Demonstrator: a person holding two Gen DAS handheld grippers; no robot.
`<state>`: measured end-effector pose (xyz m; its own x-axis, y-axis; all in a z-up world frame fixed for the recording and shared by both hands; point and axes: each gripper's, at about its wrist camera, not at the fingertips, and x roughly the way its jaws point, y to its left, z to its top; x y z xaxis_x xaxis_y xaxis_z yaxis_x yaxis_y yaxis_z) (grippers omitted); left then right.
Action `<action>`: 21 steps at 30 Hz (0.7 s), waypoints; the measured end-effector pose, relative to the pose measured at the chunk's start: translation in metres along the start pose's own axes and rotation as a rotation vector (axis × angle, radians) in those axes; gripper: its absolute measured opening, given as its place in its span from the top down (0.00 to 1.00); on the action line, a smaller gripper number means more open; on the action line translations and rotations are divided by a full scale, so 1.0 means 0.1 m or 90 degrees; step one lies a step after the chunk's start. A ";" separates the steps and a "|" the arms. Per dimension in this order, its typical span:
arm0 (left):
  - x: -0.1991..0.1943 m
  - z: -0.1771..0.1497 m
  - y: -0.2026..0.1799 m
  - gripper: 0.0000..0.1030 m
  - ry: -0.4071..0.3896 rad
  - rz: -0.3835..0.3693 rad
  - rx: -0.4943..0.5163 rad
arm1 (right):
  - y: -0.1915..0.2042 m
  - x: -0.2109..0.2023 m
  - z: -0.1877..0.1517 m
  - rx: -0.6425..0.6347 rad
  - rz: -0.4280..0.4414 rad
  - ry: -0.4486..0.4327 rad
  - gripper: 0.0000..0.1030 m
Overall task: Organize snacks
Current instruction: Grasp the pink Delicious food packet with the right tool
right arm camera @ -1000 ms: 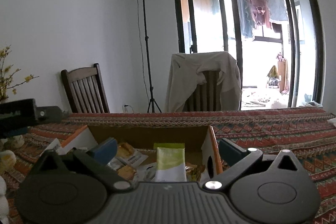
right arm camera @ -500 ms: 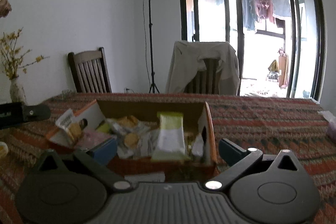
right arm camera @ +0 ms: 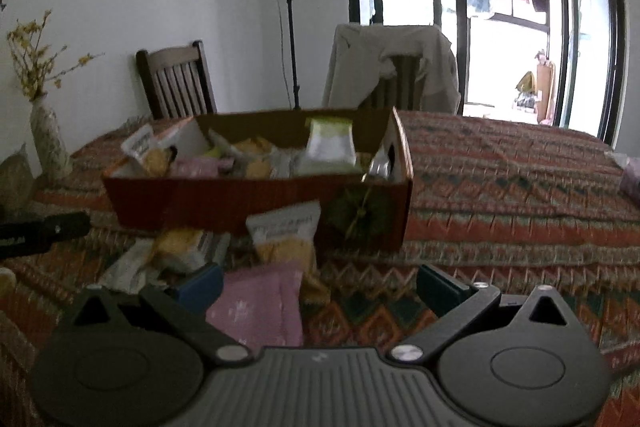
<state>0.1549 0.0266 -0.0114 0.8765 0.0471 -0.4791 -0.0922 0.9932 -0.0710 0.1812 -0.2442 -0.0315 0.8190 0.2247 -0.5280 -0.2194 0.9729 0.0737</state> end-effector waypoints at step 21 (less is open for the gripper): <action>0.16 -0.19 0.06 0.00 0.033 -0.039 -0.012 | 0.10 0.02 -0.05 0.001 0.010 0.008 0.00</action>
<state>0.1595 0.0309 -0.0360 0.8549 -0.0200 -0.5184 -0.0485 0.9918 -0.1183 0.1776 -0.2340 -0.0360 0.8089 0.2387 -0.5374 -0.2311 0.9694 0.0826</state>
